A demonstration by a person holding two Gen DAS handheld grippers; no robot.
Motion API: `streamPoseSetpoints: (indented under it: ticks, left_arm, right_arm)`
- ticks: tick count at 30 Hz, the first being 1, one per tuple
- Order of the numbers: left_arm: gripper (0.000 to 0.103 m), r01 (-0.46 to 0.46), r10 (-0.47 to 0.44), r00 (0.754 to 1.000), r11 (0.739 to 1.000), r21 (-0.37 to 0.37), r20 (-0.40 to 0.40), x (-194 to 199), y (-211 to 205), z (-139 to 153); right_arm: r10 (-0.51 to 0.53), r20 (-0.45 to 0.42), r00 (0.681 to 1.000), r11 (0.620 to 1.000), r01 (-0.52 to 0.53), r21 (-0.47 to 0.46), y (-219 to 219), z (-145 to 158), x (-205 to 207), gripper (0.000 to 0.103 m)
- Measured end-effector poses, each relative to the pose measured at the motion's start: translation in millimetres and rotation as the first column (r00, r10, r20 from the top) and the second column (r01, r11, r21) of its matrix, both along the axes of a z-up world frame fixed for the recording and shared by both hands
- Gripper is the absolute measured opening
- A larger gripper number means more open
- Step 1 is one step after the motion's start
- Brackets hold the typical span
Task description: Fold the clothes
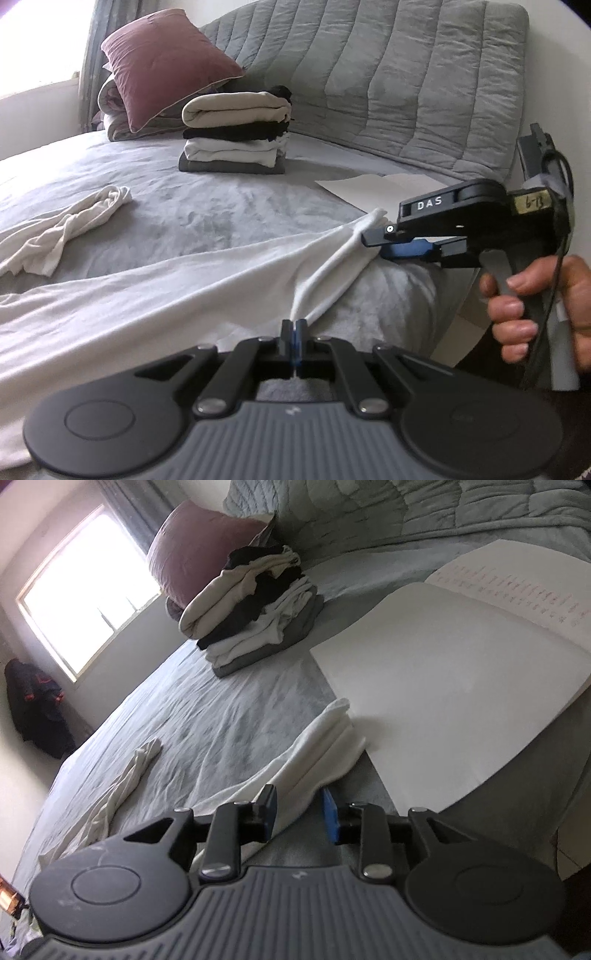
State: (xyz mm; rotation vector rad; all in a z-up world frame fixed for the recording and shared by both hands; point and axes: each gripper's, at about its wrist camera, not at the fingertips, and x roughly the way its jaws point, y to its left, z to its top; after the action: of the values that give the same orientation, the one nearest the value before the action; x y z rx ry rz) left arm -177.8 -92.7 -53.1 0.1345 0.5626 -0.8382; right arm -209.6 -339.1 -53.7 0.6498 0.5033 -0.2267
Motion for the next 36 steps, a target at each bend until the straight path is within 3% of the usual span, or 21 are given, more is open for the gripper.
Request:
streamPoseSetpoints:
  ticks: [7,9,18,22,25,28,29,30,31,36]
  left_arm:
    - [0.000,0.028,-0.028,1.000,1.000,0.000,0.005,10,3,-1]
    - [0.000,0.024,-0.024,1.000,1.000,-0.010,-0.002,13,3,0]
    - [0.000,0.032,-0.033,0.999,0.997,-0.071,-0.014,14,13,11]
    - [0.000,0.035,-0.037,0.999,0.998,-0.054,-0.028,13,14,8]
    - [0.001,0.028,-0.029,0.999,0.999,-0.038,-0.040,13,14,4]
    - [0.001,0.022,-0.023,0.999,0.999,-0.033,-0.046,13,15,1]
    - [0.001,0.021,-0.022,0.999,0.999,-0.033,-0.046,13,15,1]
    - [0.001,0.019,-0.021,0.999,0.999,-0.032,-0.047,12,16,0]
    - [0.001,0.018,-0.020,0.999,0.999,-0.032,-0.048,12,16,0]
    - [0.001,0.014,-0.017,0.998,0.999,-0.042,-0.066,16,17,-1]
  right_arm:
    - [-0.082,0.063,0.995,0.996,0.079,0.041,-6,-7,-3,0.023]
    - [-0.090,0.065,0.994,0.996,0.090,0.015,-5,-6,-3,0.006]
    - [-0.105,0.059,0.993,0.989,0.110,-0.093,2,13,-20,0.001]
    - [-0.105,0.047,0.993,0.986,0.110,-0.127,4,21,-29,0.002]
    - [-0.100,0.043,0.994,0.991,0.104,-0.086,2,20,-33,0.015]
    - [-0.092,0.069,0.993,0.996,0.091,0.020,-2,12,-35,0.016]
    - [-0.092,0.078,0.993,0.995,0.088,0.055,-3,10,-35,0.023]
    - [-0.094,0.084,0.992,0.993,0.087,0.085,-4,9,-35,0.038]
    - [-0.099,0.087,0.991,0.990,0.089,0.106,-4,8,-34,0.043]
    - [-0.133,0.051,0.990,0.987,0.128,0.092,-1,2,-22,0.041]
